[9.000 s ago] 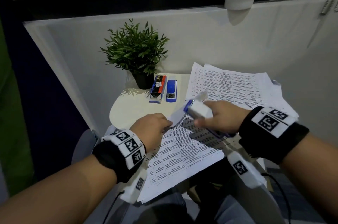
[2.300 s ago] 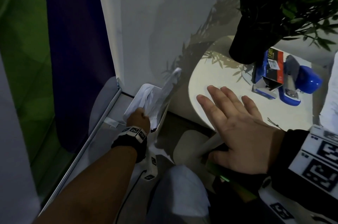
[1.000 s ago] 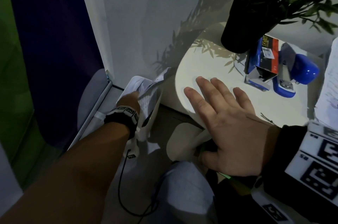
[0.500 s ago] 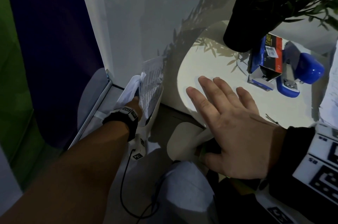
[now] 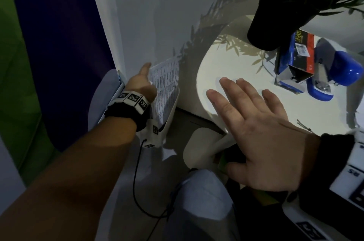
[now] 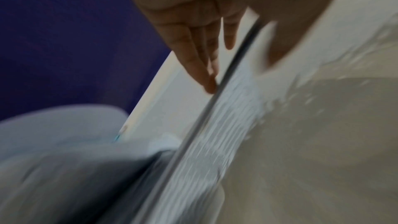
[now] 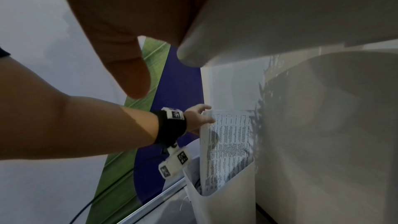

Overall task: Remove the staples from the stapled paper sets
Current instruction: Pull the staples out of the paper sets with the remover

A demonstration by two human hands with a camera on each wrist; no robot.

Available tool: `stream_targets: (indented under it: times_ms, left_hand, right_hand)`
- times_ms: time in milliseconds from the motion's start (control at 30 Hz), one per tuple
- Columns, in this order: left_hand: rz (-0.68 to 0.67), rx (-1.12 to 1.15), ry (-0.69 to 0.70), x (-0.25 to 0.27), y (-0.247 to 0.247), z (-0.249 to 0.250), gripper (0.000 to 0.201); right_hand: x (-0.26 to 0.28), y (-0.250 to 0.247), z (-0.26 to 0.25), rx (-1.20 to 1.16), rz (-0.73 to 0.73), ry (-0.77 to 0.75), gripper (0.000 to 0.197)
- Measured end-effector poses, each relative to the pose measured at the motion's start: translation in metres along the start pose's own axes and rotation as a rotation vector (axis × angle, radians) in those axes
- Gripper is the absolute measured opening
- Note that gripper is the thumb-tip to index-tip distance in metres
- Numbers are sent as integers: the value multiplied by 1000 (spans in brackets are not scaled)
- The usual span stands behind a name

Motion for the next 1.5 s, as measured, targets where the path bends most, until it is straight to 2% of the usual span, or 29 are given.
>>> stream_targets:
  times_ms: [67,167,267,333,433,533,667,767,900,967,1033,1133,1200,1267,1333,1367,1433,1500]
  left_hand:
    - [-124,-225,31,3,15,-1,64]
    - [-304,-518,59,20,62,-25,48]
    - [-431,-704,-65,36,99,-66,46]
    - [-396,-688,-124,43,104,-77,60]
    - [-318,-683,-199,52,100,-80,88]
    - [-220,-489,-238,57,88,-74,91]
    - [-64,-234,-133,75,43,-38,95]
    - [-40,-88,-47,94,-2,5,87]
    - [113,49,141,136,-65,64,71]
    - [170,110,218,163,-91,91,64]
    - [175,138,270,189,-109,115,54]
    - [75,135,369,229,-109,148,36]
    - [-35,93,447,258,-94,170,28]
    - [-132,30,512,284,-72,193,24]
    - [-225,13,528,300,-45,215,26]
    - [-289,34,500,304,-30,224,28]
    - [-487,163,359,310,1,240,32]
    - [-648,273,217,317,24,258,29]
  right_hand:
    - [0,1,0,-8,-10,-6,120]
    - [0,2,1,-33,-48,2,117]
    - [1,0,0,-60,-72,-1,115]
    - [0,-3,-1,-97,-65,-17,114]
    - [2,-4,-1,-110,-131,-8,115]
    - [1,-5,-3,-97,-174,0,118]
    - [0,-8,-3,-47,-170,7,118]
    - [0,-6,-4,-53,-156,8,115]
    - [0,-6,-4,-78,-150,-22,112]
    - [6,-15,-2,-171,-132,-69,102]
    - [22,-34,7,-353,-51,-67,92]
    - [61,-64,36,-561,136,54,80]
    - [95,-81,67,-509,289,176,62]
    - [131,-87,105,-431,382,371,46]
    - [164,-79,139,-337,326,588,45]
    - [178,-69,150,-285,216,664,46]
    - [199,-43,163,-257,-12,731,42]
    - [210,-20,170,-365,-68,745,39]
Point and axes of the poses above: each hand's wrist, its own x-axis away from the middle knuckle, its own y-axis out of the palm, z = x × y, the point moved 7 cm from there along -x, towards the middle knuckle, and after that the axes turned 13 degrees about -y, right-handed, at the moved point
